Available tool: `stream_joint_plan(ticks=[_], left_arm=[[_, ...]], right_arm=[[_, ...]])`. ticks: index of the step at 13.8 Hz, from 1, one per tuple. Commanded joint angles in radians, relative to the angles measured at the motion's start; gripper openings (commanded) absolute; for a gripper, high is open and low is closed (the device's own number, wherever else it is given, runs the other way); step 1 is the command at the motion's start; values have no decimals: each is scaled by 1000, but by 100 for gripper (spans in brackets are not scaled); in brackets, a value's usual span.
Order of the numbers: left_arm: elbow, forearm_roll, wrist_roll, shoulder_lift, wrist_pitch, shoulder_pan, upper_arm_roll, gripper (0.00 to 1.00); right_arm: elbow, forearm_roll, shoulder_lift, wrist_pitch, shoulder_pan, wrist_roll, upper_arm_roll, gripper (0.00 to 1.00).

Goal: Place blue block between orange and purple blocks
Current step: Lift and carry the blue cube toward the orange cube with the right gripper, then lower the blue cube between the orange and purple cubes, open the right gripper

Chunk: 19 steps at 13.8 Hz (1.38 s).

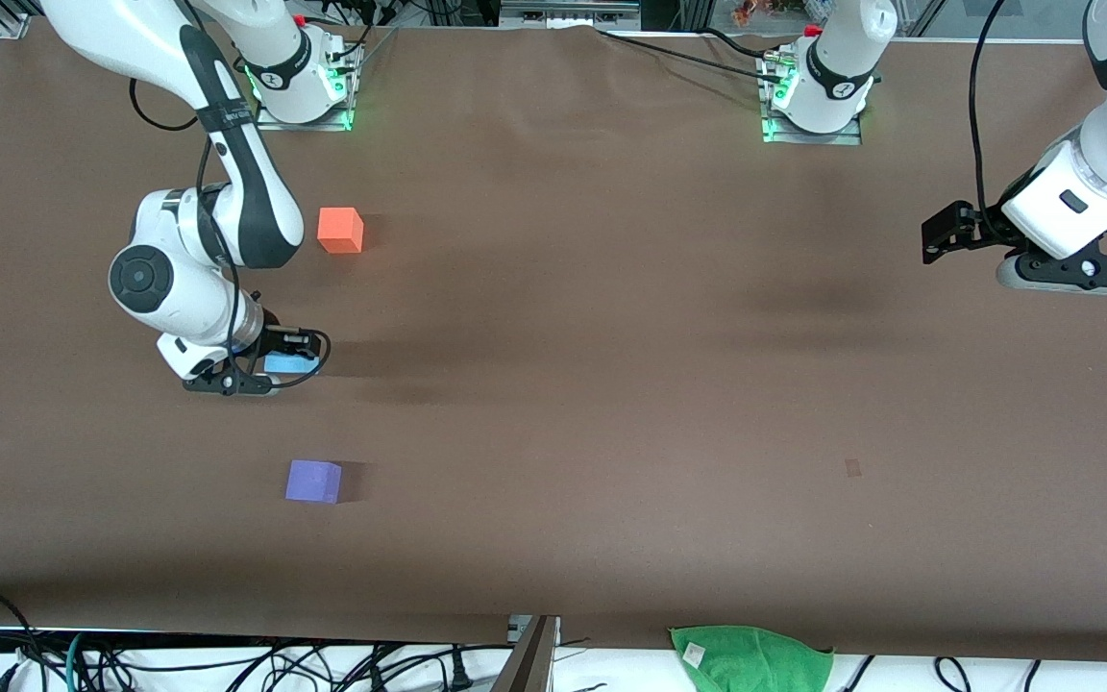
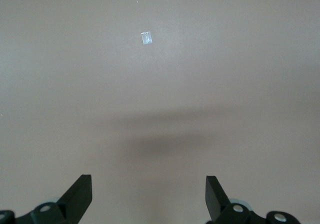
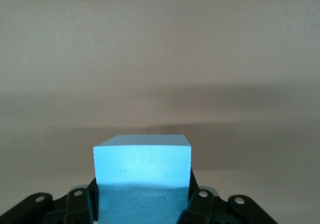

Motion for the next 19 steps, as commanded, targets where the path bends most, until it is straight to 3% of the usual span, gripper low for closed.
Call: stream_joint_plan(ticks=[1,8,12,15,17,19], left_arm=[[37,-23,9,16,-22,-2,0,100],[37,-23,14,16,-30,-1,0,100],[37,-23,15,15,-51,-1,2,100],[38,-24,15,16,-51,-1,-1,100],[38,-24,14,16,-51,-1,-3,100],[38,-24,12,16,-51,-1,-3,100]], right_arm=[[-156,20,-62,135,7,-10,21,4],[-204,22,-30,255,7,-3,60,7],[-206,22,8,309,7,-3,60,20],[-204,22,31,350,8,0,72,43],[-198,22,27,349,8,6,72,98],[-198,22,1,338,8,2,75,99]])
